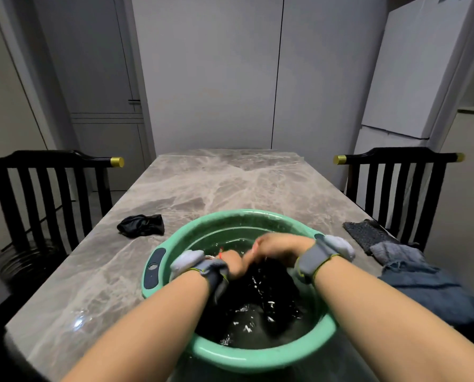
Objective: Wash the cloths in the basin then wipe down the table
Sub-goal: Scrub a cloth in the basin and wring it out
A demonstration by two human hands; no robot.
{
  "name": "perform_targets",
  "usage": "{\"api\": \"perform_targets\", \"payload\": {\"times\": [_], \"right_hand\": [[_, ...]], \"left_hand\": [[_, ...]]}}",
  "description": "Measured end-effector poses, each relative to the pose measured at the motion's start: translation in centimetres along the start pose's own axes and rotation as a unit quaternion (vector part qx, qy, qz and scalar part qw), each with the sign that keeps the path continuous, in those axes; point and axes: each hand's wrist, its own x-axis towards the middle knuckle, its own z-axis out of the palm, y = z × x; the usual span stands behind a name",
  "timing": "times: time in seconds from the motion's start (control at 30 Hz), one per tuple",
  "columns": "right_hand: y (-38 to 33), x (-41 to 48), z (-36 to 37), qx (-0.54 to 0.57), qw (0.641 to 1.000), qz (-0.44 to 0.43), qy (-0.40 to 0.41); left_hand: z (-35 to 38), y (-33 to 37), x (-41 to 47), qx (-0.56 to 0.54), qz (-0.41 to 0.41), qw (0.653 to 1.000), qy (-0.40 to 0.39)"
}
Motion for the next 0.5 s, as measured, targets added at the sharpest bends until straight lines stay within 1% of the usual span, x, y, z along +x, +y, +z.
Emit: {"api": "perform_targets", "payload": {"times": [0.03, 0.07, 0.1, 0.13, 0.17, 0.2, 0.23, 0.27, 0.33, 0.4, 0.43, 0.47, 0.5], "right_hand": [[-0.3, 0.1, -0.6, 0.123, 0.992, -0.003, 0.025], [-0.8, 0.1, -1.0, 0.256, 0.966, 0.002, 0.047], [-1.2, 0.2, -1.3, 0.368, 0.928, -0.006, 0.063], [-1.7, -0.1, -1.6, 0.44, 0.895, -0.023, 0.072], [-2.1, -0.2, -1.9, 0.483, 0.871, -0.041, 0.087], [-2.6, -0.4, -2.4, 0.507, 0.854, -0.06, 0.102], [-2.8, -0.3, -2.8, 0.529, 0.837, -0.077, 0.118], [-3.0, -0.7, -3.5, 0.543, 0.824, -0.077, 0.142], [-2.8, -0.9, -4.9, 0.524, 0.825, -0.064, 0.199], [-2.4, -1.3, -6.3, 0.474, 0.848, -0.055, 0.232], [-2.3, -1.6, -7.0, 0.432, 0.866, -0.056, 0.244], [-2.4, -2.2, -7.7, 0.353, 0.899, -0.045, 0.253], [-2.2, -2.1, -8.2, 0.239, 0.937, -0.039, 0.251]], "left_hand": [[-0.9, 0.0, 0.0, -0.078, 0.014, 0.997, 0.004], [-1.8, -0.3, 0.3, -0.174, 0.035, 0.984, 0.004], [-2.5, -0.5, 0.5, -0.279, 0.048, 0.959, -0.001], [-3.2, -0.5, 0.2, -0.387, 0.053, 0.921, -0.006], [-3.4, -0.8, 0.3, -0.471, 0.06, 0.88, -0.007], [-3.7, -0.8, 0.3, -0.532, 0.065, 0.844, -0.012], [-4.4, -1.1, 0.1, -0.557, 0.069, 0.828, -0.013], [-5.1, -1.3, -0.2, -0.568, 0.067, 0.82, -0.009], [-6.7, -2.3, -0.7, -0.539, 0.065, 0.84, 0.03], [-8.2, -3.4, -1.0, -0.491, 0.056, 0.867, 0.069], [-8.7, -4.0, -0.6, -0.457, 0.049, 0.884, 0.089], [-9.4, -4.4, -0.7, -0.402, 0.035, 0.908, 0.114], [-9.9, -4.9, -0.5, -0.331, 0.026, 0.932, 0.144]]}}
